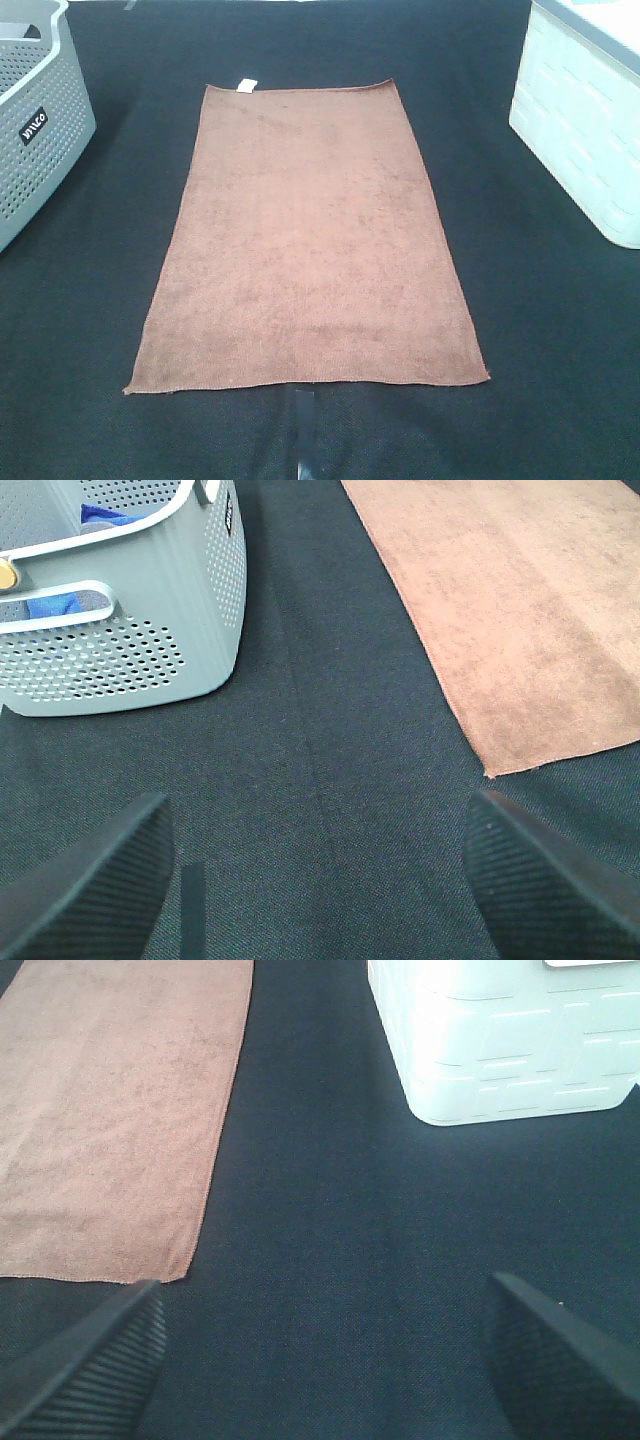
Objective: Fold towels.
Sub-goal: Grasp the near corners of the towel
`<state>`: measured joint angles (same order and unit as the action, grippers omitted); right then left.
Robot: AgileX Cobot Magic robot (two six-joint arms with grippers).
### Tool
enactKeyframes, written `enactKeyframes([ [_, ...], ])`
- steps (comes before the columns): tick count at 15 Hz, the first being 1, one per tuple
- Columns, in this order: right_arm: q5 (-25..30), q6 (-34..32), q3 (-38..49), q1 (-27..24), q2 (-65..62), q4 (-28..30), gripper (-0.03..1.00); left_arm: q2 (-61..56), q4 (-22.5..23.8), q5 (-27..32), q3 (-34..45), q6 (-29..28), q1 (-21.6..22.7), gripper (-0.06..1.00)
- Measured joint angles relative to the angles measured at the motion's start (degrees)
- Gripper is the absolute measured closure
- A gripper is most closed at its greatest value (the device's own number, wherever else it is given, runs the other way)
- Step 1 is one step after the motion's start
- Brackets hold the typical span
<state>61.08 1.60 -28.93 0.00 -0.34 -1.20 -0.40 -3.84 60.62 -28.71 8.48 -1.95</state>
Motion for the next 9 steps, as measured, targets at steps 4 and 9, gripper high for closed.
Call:
enactKeyframes([
  [4,0.0,0.0,0.0,0.0,0.0,0.0,0.16,0.0,0.0,0.0,0.0,0.0,0.0,0.18],
  [9,0.0,0.0,0.0,0.0,0.0,0.0,0.16,0.0,0.0,0.0,0.0,0.0,0.0,0.18],
])
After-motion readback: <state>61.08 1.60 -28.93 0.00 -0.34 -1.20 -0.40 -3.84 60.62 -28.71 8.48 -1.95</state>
